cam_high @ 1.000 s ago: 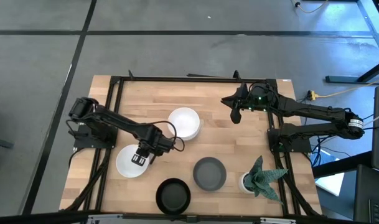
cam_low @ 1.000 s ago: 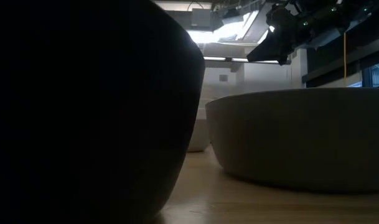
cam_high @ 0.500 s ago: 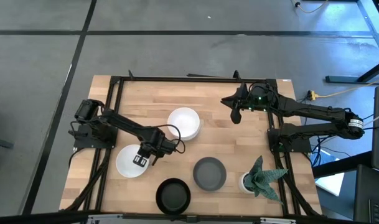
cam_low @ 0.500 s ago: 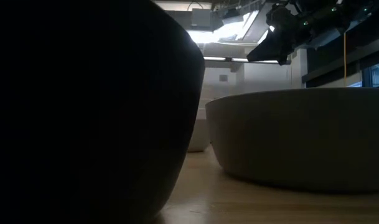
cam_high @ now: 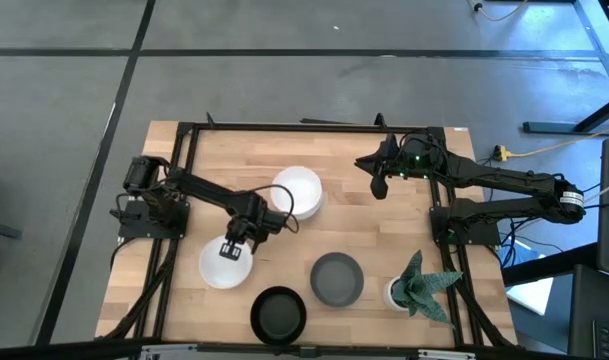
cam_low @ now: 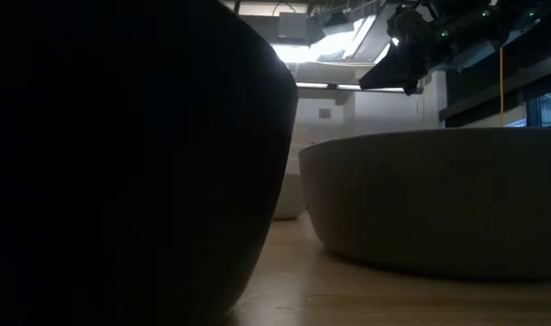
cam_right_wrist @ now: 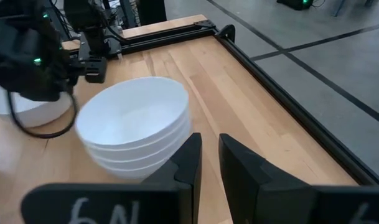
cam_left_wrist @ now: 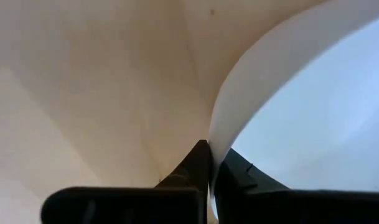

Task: Nest bowls inside each other
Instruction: Stack the white bowl on the white bowl

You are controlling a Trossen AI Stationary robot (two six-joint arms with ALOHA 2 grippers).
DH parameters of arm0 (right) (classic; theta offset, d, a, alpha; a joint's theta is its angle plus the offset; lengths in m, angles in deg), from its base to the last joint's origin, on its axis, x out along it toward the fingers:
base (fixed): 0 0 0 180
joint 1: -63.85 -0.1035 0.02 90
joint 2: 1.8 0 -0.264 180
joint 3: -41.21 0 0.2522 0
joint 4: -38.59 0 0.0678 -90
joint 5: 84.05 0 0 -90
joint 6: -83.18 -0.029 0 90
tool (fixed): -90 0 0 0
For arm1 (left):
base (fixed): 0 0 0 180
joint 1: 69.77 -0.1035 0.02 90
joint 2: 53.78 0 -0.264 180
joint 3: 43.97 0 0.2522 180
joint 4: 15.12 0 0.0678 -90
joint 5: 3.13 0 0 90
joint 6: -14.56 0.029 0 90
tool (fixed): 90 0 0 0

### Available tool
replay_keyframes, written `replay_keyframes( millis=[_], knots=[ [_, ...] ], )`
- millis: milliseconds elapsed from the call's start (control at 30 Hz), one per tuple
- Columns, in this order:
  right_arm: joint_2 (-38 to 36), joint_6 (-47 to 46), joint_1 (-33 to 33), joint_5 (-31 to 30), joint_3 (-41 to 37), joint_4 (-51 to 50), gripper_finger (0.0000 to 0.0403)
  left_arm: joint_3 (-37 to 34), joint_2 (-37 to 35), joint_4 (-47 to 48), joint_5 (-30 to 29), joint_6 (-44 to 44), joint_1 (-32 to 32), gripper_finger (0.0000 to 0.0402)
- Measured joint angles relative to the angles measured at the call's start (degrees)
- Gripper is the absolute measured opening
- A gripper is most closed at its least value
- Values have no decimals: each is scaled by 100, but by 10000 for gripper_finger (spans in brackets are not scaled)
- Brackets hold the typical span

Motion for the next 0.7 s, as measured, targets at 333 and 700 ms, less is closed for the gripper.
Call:
replay_keyframes(
  millis=[333, 700],
  knots=[
    [0, -91, -2, 1, 0, -22, 58, 0, -962, 274, 391, 9, -595, 2],
    [0, -143, -2, -4, 0, 69, 58, 0, -2120, -1534, 236, -790, -1588, 1]
  ],
)
